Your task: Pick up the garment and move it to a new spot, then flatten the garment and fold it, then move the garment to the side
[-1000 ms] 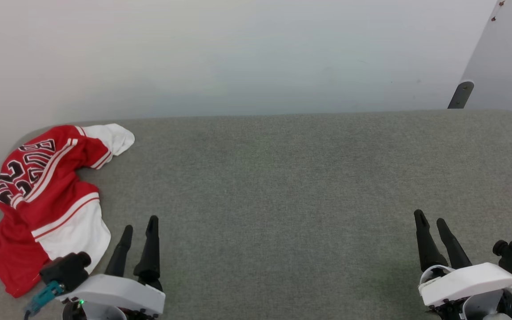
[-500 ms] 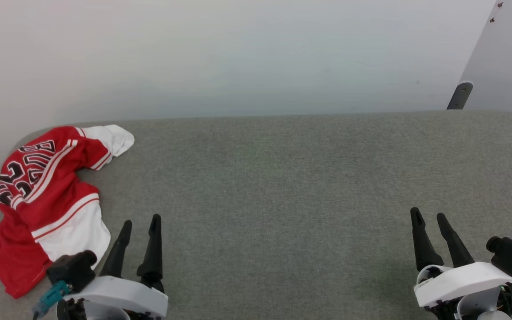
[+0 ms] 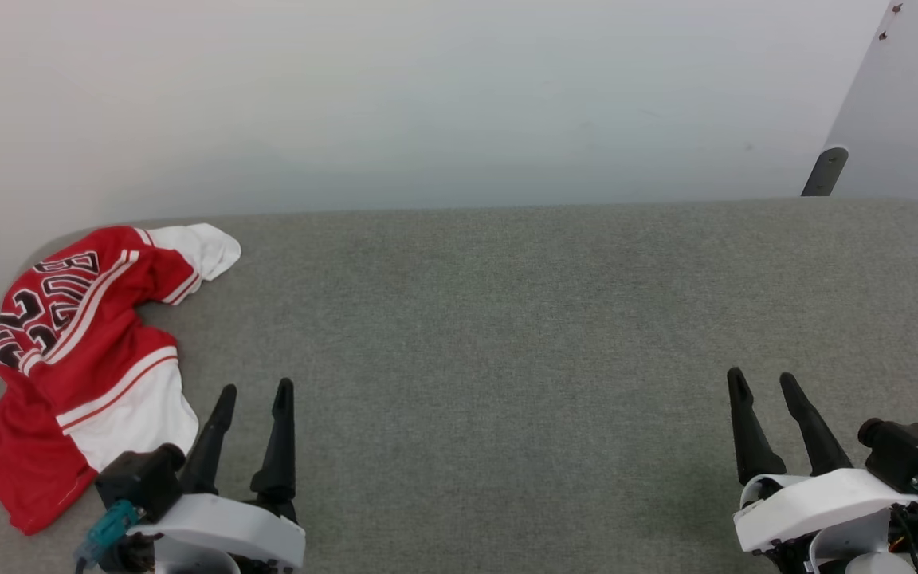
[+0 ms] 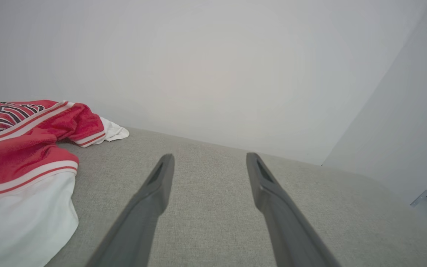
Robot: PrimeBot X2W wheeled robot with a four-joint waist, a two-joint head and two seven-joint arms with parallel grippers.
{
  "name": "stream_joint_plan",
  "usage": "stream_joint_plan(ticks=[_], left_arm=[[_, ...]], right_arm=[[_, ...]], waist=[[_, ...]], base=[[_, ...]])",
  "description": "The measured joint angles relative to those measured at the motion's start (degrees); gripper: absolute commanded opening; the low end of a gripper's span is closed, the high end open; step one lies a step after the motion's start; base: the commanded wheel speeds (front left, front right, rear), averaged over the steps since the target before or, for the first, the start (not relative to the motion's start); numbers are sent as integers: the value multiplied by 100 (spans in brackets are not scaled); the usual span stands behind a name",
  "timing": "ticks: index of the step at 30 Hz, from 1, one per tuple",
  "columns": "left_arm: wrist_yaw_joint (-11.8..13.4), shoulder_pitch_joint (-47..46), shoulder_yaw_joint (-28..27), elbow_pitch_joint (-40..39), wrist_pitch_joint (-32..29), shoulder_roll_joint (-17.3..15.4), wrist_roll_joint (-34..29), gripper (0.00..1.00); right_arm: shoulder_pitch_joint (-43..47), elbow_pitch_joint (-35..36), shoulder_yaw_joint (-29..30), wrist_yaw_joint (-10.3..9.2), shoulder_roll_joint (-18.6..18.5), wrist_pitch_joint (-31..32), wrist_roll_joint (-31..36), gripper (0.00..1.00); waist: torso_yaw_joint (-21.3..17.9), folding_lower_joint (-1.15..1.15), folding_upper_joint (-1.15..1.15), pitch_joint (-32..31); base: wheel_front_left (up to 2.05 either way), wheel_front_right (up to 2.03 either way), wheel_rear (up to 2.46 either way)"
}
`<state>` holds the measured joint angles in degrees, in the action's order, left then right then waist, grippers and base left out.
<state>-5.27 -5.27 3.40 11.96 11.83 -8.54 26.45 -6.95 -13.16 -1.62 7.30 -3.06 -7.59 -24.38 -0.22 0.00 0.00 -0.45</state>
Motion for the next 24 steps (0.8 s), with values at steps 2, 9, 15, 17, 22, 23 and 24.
stream_joint_plan(ticks=[2,9,15,17,22,23,24], left_arm=[[-12,-7,-8,2,32,0,-107,100],[-53,-26,-22,3,105,8,-399,100],[-87,-52,-34,18,164,18,-643,100],[-105,-58,-35,20,188,18,-709,100],[-129,-63,-35,22,241,16,-910,100],[-130,-64,-35,22,258,15,-948,100],[-131,-67,-34,24,271,14,-983,100]], right_arm=[[-18,11,-12,1,0,-14,80,100],[-52,33,-40,1,1,-75,377,100],[-59,38,-54,8,2,-130,610,100],[-59,44,-57,8,2,-149,706,100],[-63,59,-64,8,3,-185,896,100],[-63,59,-65,8,3,-199,928,100],[-65,59,-65,8,3,-201,962,100]], waist=[[-1,0,0,0],[0,0,0,3],[0,0,0,-1],[0,0,0,-3],[-1,0,0,-3],[-2,0,0,-1],[-2,0,0,1]], base=[[0,0,0],[0,0,0],[0,0,0],[0,0,0],[0,0,0],[0,0,0],[0,0,0]])
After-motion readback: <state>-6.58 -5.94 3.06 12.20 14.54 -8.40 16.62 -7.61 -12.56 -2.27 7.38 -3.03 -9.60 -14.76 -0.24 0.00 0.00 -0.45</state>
